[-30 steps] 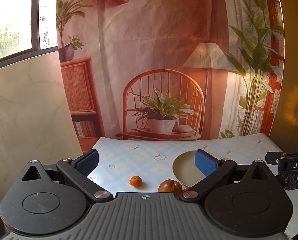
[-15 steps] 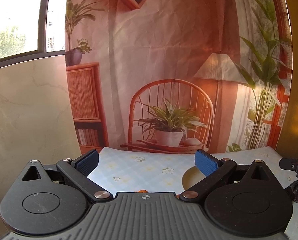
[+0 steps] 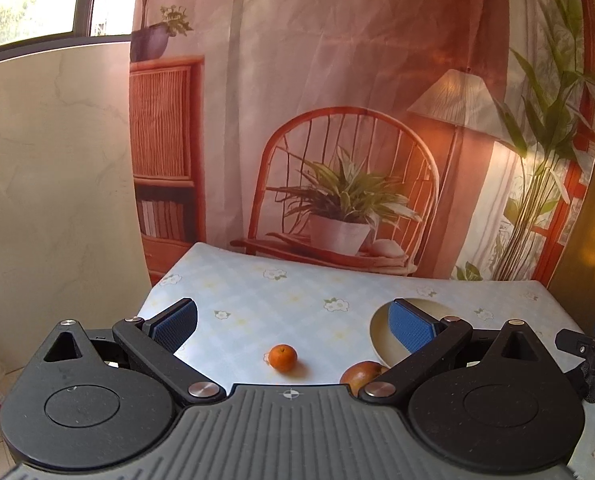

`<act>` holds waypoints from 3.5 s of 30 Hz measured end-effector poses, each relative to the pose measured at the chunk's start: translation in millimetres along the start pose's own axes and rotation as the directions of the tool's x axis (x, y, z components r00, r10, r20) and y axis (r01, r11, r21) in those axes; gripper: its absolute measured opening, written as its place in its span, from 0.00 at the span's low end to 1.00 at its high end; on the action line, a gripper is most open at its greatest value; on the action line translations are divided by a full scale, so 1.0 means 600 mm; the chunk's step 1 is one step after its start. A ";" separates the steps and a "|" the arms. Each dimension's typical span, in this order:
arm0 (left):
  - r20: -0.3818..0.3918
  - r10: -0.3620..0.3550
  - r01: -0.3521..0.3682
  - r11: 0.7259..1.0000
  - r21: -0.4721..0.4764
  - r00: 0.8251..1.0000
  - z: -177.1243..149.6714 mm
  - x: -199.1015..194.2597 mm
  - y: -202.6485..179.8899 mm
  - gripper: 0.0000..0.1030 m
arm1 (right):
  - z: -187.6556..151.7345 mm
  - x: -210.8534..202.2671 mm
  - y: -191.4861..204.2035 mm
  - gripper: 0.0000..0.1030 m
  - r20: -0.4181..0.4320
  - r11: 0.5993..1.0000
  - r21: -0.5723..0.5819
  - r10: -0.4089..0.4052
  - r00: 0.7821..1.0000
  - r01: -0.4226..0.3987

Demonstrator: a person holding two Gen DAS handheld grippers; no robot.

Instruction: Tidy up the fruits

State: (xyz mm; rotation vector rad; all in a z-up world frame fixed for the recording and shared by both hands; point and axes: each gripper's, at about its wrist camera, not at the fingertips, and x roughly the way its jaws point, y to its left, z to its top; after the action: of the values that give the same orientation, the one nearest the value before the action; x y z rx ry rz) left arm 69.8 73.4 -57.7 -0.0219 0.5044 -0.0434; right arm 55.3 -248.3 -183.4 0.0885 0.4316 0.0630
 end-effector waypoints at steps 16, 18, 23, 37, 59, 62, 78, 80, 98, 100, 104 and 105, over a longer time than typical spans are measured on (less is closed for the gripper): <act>0.059 0.080 -0.091 0.972 0.218 0.995 -0.035 0.068 -0.002 1.00 | -0.059 0.076 0.041 1.00 -0.126 0.990 -0.141 -0.050 0.991 0.032; 0.043 0.064 -0.072 0.975 0.210 0.997 -0.040 0.073 -0.001 1.00 | -0.064 0.080 0.038 1.00 -0.143 0.991 -0.132 -0.030 0.989 0.011; -0.007 -0.004 0.005 0.986 0.165 1.000 -0.058 0.087 0.002 1.00 | -0.074 0.087 0.036 0.95 -0.201 0.991 -0.118 0.030 0.979 -0.055; -0.094 -0.095 0.099 0.994 0.041 0.991 -0.094 0.097 0.023 1.00 | -0.102 0.125 0.039 0.39 -0.362 0.986 -0.062 0.121 0.924 -0.153; -0.287 -0.253 0.267 0.964 0.010 0.924 -0.131 0.160 -0.029 0.73 | -0.121 0.184 0.035 0.30 -0.483 0.978 0.060 0.203 0.852 -0.199; -0.327 -0.291 0.303 0.953 -0.017 0.899 -0.138 0.181 -0.046 0.64 | -0.117 0.170 0.027 0.30 -0.454 0.977 0.074 0.211 0.866 -0.199; -0.467 -0.340 0.331 0.938 -0.104 0.816 -0.175 0.282 -0.103 0.41 | -0.060 0.114 -0.033 0.30 -0.302 0.982 0.074 0.188 0.935 -0.173; -0.481 -0.337 0.328 0.939 -0.104 0.809 -0.178 0.289 -0.109 0.33 | -0.057 0.116 -0.035 0.30 -0.295 0.981 0.075 0.191 0.936 -0.177; -0.409 -0.288 0.320 0.947 0.010 0.866 -0.150 0.243 -0.112 0.26 | -0.050 0.124 -0.061 0.30 -0.276 0.979 0.089 0.199 0.940 -0.181; -0.379 -0.284 0.317 0.948 0.026 0.881 -0.136 0.232 -0.109 0.26 | -0.047 0.125 -0.060 0.30 -0.273 0.980 0.081 0.197 0.941 -0.182; -0.324 -0.288 0.315 0.948 0.034 0.901 -0.109 0.218 -0.106 0.26 | -0.035 0.129 -0.057 0.30 -0.265 0.981 0.045 0.194 0.945 -0.188; -0.308 -0.292 0.319 0.947 0.040 0.905 -0.103 0.215 -0.106 0.27 | -0.032 0.131 -0.057 0.30 -0.261 0.981 0.035 0.192 0.946 -0.190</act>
State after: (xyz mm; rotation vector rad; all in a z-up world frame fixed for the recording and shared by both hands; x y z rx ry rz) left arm 150.1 3.2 -171.9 -0.0066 0.7989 -0.3834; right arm 119.9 -274.6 -236.6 0.1323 0.6895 0.2662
